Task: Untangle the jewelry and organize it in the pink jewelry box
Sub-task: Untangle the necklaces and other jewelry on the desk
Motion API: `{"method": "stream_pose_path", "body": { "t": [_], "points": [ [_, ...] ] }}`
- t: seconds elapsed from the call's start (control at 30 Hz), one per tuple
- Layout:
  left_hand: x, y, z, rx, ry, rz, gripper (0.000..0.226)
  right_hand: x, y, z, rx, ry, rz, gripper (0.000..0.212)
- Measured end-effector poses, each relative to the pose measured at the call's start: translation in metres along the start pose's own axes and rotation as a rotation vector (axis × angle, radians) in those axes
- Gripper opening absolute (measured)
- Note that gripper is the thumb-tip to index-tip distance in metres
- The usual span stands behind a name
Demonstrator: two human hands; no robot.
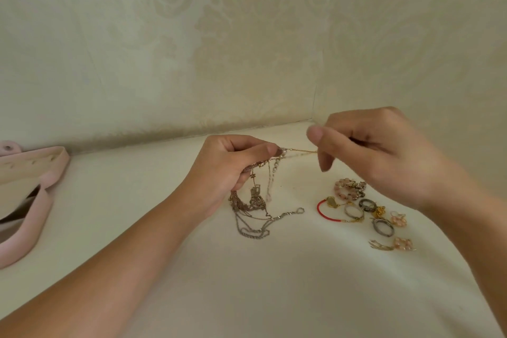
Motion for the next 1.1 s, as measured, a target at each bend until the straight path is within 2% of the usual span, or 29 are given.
{"method": "stream_pose_path", "body": {
  "t": [0.07,0.17,0.3,0.53,0.8,0.97,1.1],
  "points": [
    [0.000,0.002,0.001,-0.006,0.018,-0.021,0.008,-0.003,0.005,0.000,0.090,0.058,-0.050,0.035],
    [0.002,0.002,-0.001,-0.032,0.006,-0.031,0.006,-0.005,0.018,-0.010,0.197,0.030,-0.162,0.016],
    [0.002,0.000,-0.003,-0.051,0.001,-0.016,0.005,-0.004,0.025,-0.017,0.182,-0.019,-0.255,0.009],
    [0.002,-0.002,-0.005,-0.033,-0.009,0.010,0.004,-0.005,0.015,-0.007,0.144,0.150,-0.165,0.003],
    [0.001,-0.011,-0.008,0.135,-0.040,0.154,0.027,-0.004,0.000,-0.017,0.163,0.173,-0.010,0.010],
    [0.002,-0.016,-0.007,0.198,-0.049,0.234,0.015,-0.006,-0.002,-0.019,0.205,0.158,0.045,0.015],
    [0.004,-0.019,-0.016,0.202,-0.151,0.274,0.012,-0.007,0.000,-0.019,0.155,0.155,0.037,0.011]
  ]
}}
Point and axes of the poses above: each hand's wrist, its own x-axis away from the middle knuckle, its own z-axis out of the back of the hand, y = z × x, the point moved 8 cm from there along -x, towards the middle knuckle
